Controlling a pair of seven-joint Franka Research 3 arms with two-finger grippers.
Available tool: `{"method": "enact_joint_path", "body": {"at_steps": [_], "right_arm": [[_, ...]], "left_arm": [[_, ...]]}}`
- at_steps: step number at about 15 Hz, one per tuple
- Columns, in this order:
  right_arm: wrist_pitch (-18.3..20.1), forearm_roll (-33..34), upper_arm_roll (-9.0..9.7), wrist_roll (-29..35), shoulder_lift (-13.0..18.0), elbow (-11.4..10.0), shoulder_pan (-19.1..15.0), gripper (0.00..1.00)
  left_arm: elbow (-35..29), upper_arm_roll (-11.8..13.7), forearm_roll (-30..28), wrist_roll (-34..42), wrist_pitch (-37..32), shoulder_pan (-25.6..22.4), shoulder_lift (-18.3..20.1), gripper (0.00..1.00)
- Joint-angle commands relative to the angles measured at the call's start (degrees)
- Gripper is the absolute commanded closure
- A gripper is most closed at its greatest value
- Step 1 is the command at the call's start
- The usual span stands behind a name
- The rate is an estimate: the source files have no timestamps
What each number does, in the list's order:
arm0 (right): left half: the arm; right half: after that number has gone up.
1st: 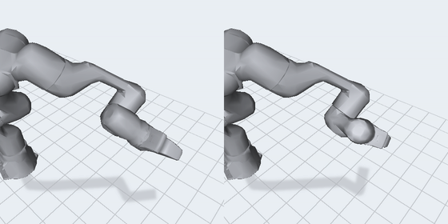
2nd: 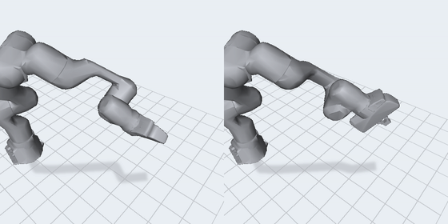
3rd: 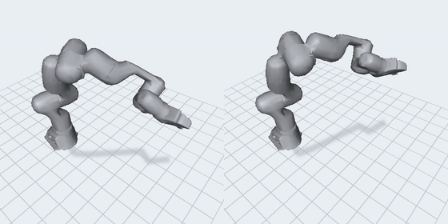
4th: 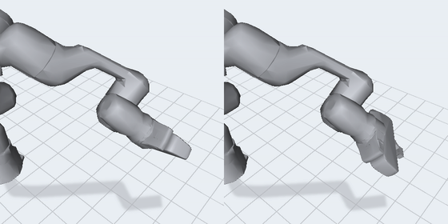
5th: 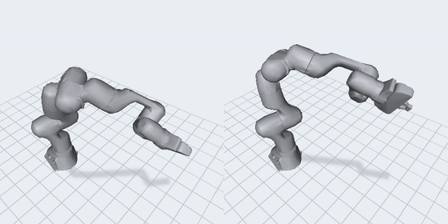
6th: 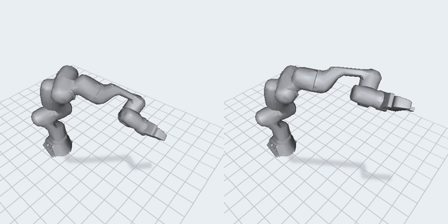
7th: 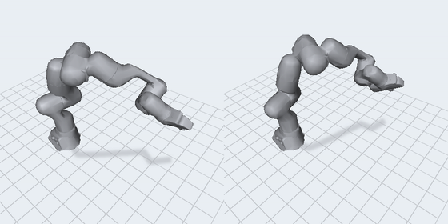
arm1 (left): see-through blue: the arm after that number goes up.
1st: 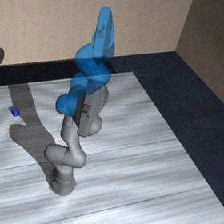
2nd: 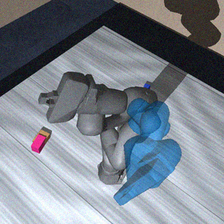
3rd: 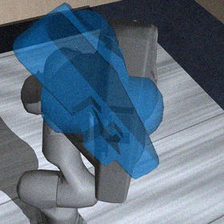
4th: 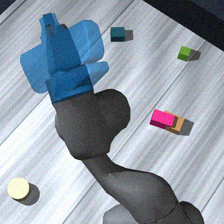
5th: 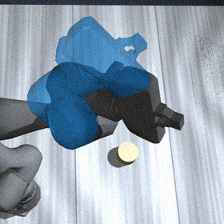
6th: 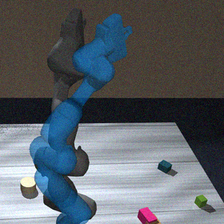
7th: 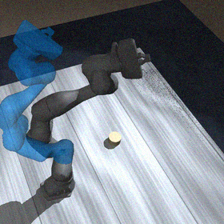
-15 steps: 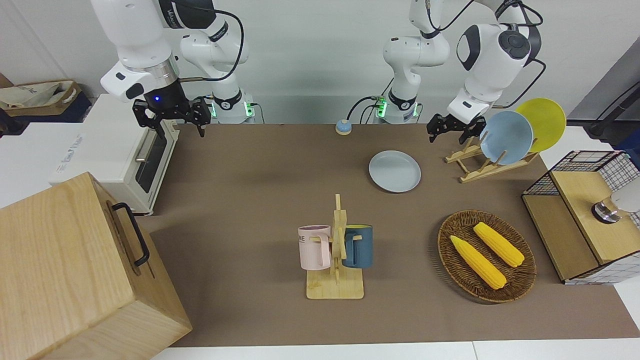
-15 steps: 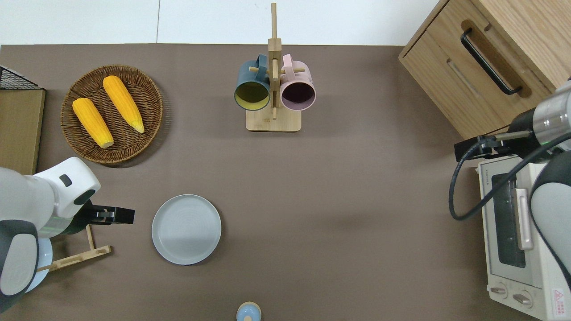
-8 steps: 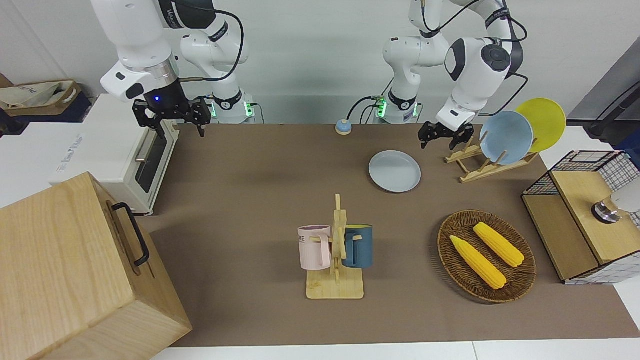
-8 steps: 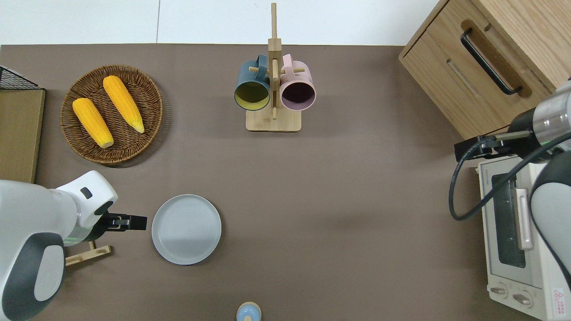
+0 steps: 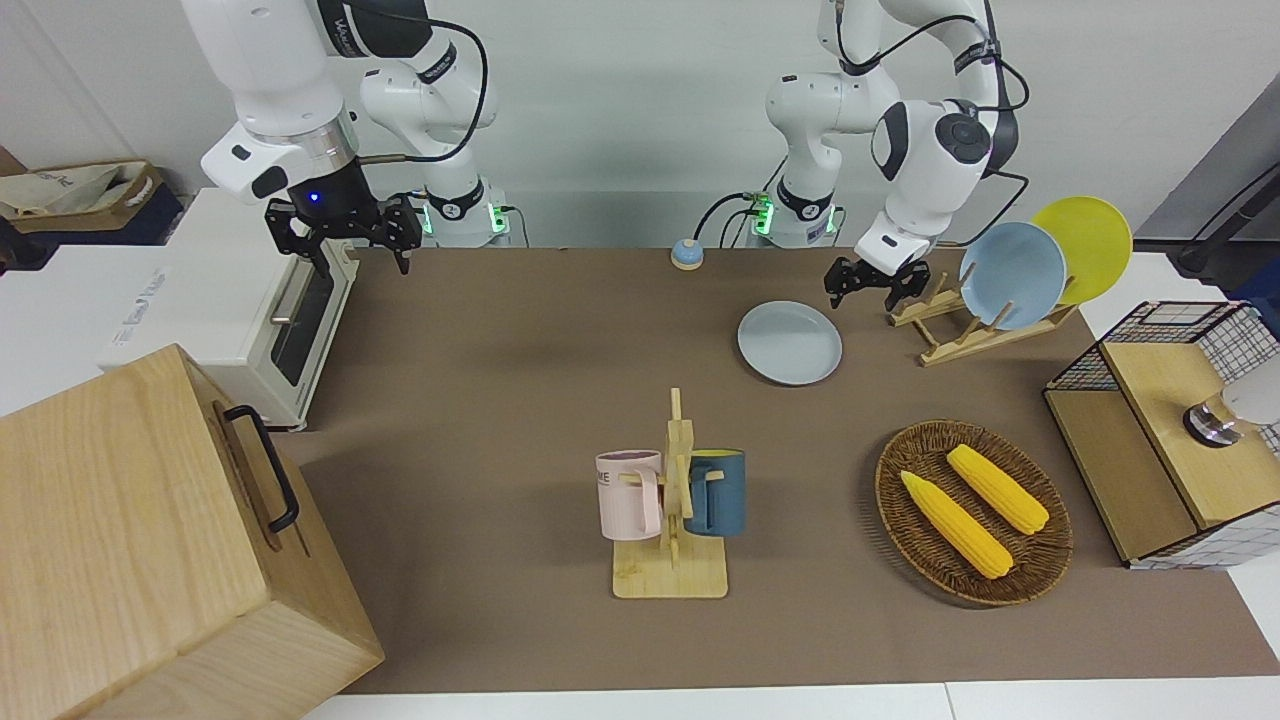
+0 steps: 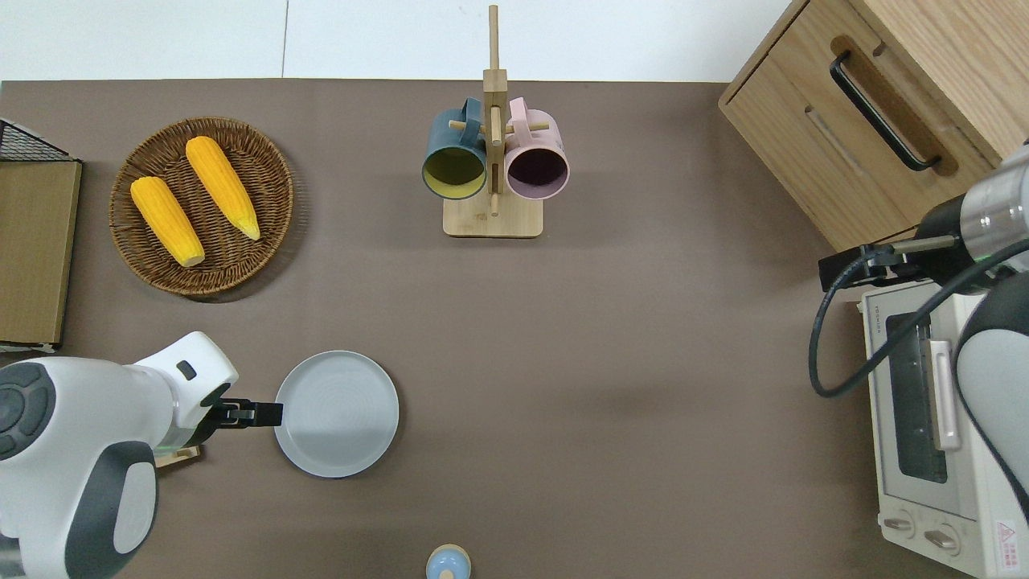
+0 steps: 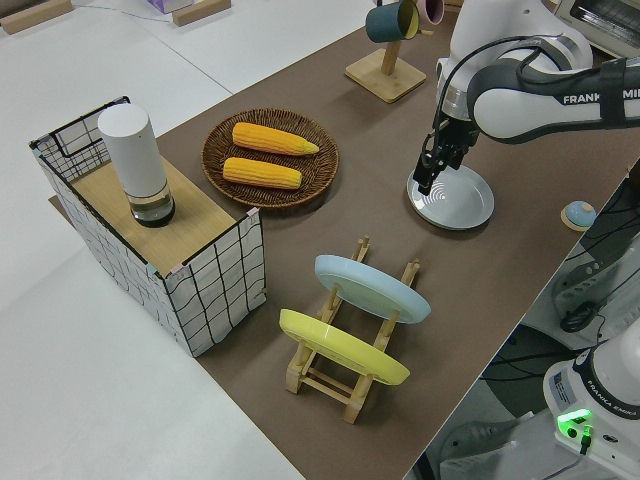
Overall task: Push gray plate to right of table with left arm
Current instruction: 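Push the gray plate with the left gripper away from the rack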
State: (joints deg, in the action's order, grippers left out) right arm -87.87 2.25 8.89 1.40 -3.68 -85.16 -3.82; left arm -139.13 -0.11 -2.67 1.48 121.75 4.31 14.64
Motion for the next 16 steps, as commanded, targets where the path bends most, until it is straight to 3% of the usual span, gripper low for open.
{"method": "enact_joint_path", "body": {"at_steps": [1,8,16], "right_arm": [[0.6,-0.4,-0.01,0.2,0.3,0.1,0.0,0.017],[0.6,-0.4,-0.01,0.2,0.3,0.1,0.0,0.017],[0.6,-0.4,-0.01,0.2,0.3,0.1,0.0,0.017]], "left_arm": [[-7.5,0.3,-0.7,-1.0,8.0,1.3,2.1,0.01],[-10.9,0.3,-0.8,-2.4,20.2,2.5,-4.5,0.01],[-11.3,0.4,-0.8,-2.5,21.6,2.8,-5.9,0.01]]}}
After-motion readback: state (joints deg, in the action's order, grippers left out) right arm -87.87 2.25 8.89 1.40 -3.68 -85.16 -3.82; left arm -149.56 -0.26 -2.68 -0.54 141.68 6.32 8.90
